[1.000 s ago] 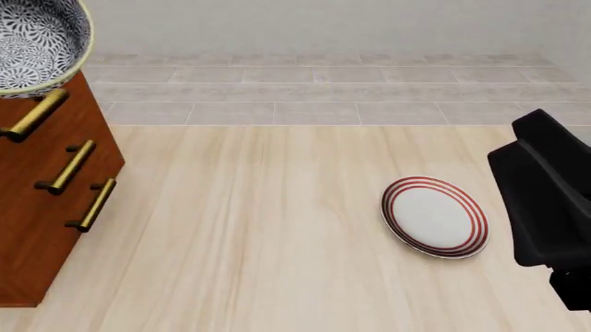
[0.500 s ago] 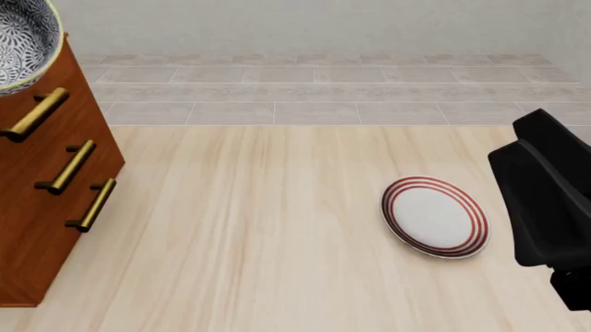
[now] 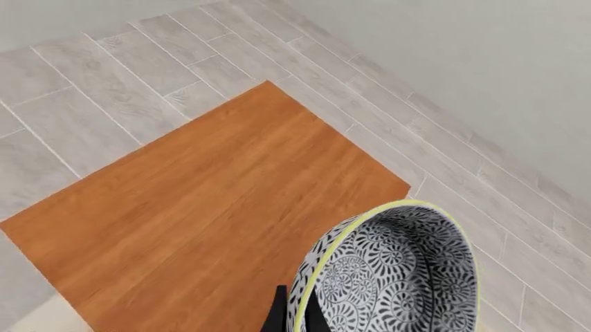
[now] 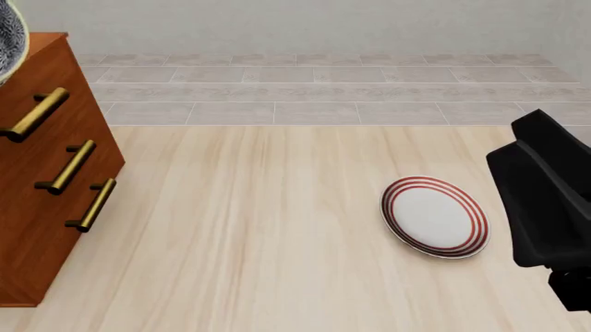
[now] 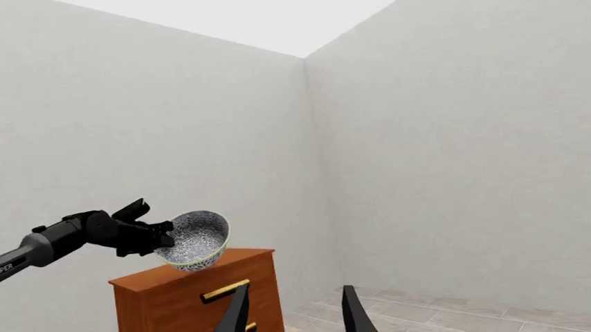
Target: Put the bowl on top of the cabinet.
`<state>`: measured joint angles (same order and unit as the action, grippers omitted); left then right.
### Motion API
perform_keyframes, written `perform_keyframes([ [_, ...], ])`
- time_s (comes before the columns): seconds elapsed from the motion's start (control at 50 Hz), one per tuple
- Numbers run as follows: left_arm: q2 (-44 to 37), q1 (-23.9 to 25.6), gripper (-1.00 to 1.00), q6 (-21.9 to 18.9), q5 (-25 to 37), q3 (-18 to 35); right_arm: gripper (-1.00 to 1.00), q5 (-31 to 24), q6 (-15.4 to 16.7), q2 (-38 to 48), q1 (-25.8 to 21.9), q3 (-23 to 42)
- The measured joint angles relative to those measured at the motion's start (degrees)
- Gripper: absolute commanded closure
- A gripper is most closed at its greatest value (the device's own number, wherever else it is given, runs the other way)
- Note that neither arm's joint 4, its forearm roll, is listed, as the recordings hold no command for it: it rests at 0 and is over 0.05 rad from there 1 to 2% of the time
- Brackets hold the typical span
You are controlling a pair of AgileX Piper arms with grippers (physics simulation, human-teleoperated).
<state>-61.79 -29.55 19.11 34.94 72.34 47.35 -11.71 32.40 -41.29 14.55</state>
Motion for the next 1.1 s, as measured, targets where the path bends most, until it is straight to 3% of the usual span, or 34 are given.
perform_keyframes([
  [1.1,-0.4,-9.8,1.0,0.0,-5.6,-4.0,-1.0,-0.4,0.3,-0.4,-0.2,0.0],
])
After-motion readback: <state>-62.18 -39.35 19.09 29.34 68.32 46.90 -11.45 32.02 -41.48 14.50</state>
